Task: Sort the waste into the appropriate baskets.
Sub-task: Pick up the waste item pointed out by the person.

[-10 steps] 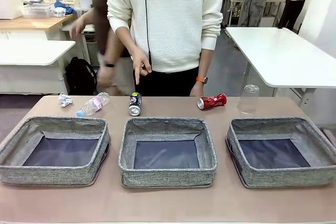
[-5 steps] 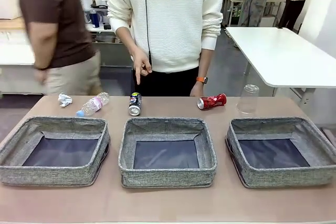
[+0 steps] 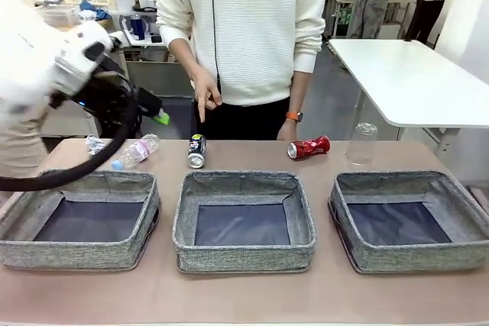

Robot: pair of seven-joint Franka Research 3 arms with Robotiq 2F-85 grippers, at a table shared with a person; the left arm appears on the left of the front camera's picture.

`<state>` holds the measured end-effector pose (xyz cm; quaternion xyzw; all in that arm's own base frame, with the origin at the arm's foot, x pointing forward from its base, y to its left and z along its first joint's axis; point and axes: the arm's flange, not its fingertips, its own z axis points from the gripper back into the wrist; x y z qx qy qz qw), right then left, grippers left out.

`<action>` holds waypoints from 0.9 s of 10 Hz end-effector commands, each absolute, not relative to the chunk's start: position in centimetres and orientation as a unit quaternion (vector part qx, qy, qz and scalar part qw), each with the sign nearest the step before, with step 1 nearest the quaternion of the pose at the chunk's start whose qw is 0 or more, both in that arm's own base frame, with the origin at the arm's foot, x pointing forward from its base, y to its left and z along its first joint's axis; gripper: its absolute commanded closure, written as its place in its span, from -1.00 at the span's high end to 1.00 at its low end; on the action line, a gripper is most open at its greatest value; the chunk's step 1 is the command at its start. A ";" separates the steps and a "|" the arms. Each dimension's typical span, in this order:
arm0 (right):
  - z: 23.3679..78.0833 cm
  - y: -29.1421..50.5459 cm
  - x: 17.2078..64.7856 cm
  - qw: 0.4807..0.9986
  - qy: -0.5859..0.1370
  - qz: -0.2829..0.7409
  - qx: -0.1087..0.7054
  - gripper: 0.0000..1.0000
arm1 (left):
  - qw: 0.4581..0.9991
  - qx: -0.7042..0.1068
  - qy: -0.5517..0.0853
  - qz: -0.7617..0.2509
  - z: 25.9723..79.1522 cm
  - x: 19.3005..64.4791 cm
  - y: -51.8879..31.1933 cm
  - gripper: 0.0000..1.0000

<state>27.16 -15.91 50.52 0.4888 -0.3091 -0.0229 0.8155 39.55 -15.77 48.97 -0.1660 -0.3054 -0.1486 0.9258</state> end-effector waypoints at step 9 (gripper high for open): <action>50.5 -16.0 27.4 0.809 -0.322 -0.012 0.492 1.00 | 0.985 -0.050 -0.167 0.007 49.2 48.7 -19.5 1.00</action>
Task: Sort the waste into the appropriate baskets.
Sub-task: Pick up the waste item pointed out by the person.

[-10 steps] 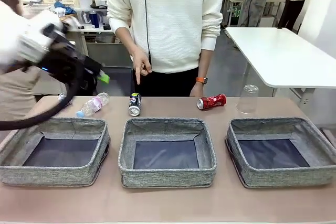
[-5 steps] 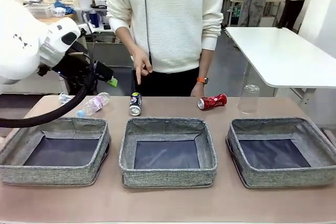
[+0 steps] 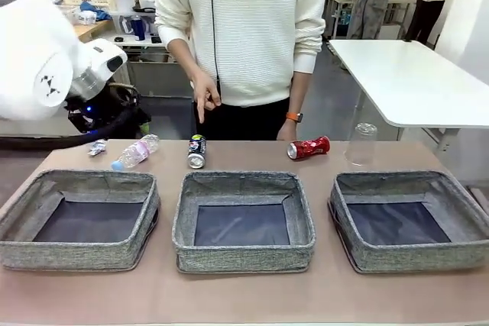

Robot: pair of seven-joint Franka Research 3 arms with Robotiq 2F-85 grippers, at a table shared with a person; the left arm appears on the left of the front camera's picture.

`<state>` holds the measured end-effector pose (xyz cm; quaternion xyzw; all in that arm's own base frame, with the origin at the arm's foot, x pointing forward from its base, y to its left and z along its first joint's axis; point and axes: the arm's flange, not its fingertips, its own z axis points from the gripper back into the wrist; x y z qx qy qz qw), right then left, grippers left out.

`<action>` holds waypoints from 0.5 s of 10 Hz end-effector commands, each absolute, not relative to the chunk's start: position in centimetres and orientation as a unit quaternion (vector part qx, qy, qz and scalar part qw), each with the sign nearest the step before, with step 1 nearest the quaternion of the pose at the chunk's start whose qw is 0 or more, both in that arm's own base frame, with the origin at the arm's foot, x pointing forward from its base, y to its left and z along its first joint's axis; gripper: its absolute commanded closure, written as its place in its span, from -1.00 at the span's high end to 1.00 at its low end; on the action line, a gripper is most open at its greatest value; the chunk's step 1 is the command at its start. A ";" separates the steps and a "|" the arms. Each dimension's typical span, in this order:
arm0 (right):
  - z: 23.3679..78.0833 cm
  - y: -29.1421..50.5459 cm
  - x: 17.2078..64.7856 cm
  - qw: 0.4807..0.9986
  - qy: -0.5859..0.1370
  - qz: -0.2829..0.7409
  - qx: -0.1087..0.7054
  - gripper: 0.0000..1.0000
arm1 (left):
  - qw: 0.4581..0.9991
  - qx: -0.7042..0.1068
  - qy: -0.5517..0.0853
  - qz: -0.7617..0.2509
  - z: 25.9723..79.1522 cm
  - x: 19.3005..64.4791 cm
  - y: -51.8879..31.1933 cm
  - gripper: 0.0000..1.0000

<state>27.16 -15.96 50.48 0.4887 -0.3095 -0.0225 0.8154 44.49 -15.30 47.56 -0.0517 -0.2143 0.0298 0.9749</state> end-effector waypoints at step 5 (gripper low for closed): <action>50.5 -16.0 27.4 0.809 -0.322 -0.012 0.492 1.00 | 0.994 -0.069 -0.087 -0.023 42.7 56.8 -26.5 1.00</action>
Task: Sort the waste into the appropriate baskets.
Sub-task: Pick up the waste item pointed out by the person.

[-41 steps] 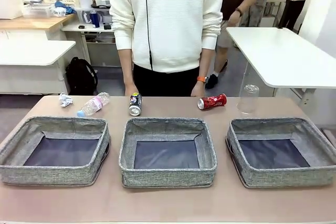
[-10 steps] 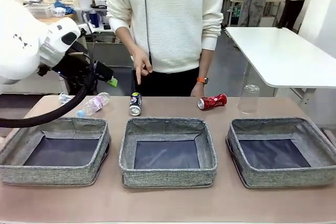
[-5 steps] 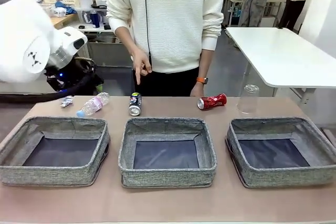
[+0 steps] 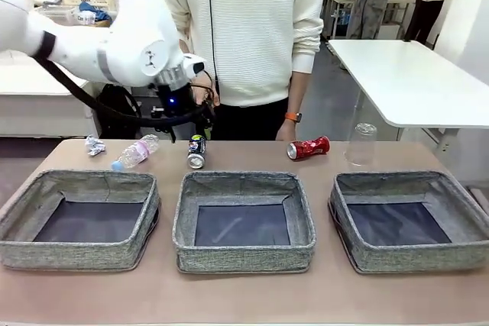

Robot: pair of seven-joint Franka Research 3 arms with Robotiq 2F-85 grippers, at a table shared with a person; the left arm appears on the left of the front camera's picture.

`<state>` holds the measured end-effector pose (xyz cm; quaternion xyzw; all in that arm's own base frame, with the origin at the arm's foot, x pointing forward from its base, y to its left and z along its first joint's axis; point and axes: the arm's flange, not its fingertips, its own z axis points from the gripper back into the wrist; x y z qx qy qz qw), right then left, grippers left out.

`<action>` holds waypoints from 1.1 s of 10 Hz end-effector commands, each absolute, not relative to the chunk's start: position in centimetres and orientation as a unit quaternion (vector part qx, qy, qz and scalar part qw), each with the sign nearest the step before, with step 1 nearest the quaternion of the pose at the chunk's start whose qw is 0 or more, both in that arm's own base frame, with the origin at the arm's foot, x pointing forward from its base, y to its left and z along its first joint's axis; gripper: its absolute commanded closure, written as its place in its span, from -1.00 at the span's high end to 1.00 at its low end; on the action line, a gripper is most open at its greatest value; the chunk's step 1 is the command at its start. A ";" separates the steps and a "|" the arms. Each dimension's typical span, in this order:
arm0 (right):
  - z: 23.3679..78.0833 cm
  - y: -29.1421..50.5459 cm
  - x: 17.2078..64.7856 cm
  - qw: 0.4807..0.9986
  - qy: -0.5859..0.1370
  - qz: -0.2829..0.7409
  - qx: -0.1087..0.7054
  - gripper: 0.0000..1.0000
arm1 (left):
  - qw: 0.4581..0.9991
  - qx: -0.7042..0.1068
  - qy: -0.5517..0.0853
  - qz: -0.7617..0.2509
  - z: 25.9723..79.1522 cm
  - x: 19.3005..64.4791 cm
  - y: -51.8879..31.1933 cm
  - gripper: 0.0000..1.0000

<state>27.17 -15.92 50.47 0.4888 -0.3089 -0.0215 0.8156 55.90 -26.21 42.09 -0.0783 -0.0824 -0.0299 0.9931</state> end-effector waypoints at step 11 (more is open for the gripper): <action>50.5 -16.0 27.4 0.809 -0.322 -0.012 0.492 1.00 | 0.989 -0.031 -0.143 0.025 32.8 60.9 -27.3 1.00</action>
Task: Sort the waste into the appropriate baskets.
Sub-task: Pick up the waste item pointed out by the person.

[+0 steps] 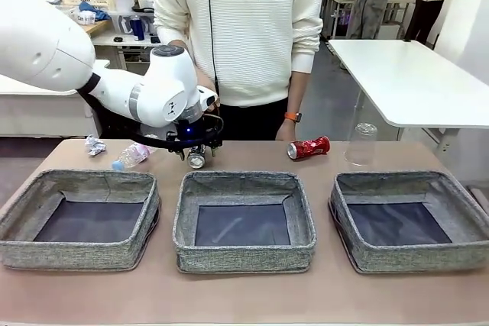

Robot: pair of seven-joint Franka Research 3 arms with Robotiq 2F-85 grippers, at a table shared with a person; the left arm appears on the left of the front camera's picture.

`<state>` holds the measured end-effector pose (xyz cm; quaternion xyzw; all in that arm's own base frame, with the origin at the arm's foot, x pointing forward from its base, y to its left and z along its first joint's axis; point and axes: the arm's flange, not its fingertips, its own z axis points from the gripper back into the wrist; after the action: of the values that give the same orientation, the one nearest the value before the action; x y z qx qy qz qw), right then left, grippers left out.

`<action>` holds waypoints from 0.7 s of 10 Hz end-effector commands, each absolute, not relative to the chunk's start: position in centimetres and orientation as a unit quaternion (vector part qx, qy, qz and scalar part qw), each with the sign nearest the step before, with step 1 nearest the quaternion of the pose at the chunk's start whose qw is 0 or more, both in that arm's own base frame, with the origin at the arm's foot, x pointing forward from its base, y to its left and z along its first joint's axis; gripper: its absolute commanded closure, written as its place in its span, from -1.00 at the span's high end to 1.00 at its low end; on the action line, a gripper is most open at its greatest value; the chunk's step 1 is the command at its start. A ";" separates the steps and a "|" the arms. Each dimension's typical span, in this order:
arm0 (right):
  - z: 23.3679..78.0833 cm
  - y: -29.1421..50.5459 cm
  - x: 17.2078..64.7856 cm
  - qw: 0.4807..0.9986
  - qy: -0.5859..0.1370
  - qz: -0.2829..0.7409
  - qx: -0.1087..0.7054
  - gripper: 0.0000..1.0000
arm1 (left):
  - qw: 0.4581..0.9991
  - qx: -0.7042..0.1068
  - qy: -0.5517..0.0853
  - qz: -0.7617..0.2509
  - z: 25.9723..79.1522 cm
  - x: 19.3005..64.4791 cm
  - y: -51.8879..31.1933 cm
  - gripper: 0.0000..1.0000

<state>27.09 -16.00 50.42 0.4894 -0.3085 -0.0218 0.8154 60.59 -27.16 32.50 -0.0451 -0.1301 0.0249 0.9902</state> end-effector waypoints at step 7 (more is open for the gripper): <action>50.5 -16.0 27.4 0.809 -0.322 -0.012 0.492 1.00 | 0.986 -0.004 -0.158 0.054 32.3 60.9 -27.3 -1.00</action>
<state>27.05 -16.02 50.42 0.4894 -0.3088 -0.0212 0.8152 60.96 -26.65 32.35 -0.0238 -0.1418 0.0381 0.9889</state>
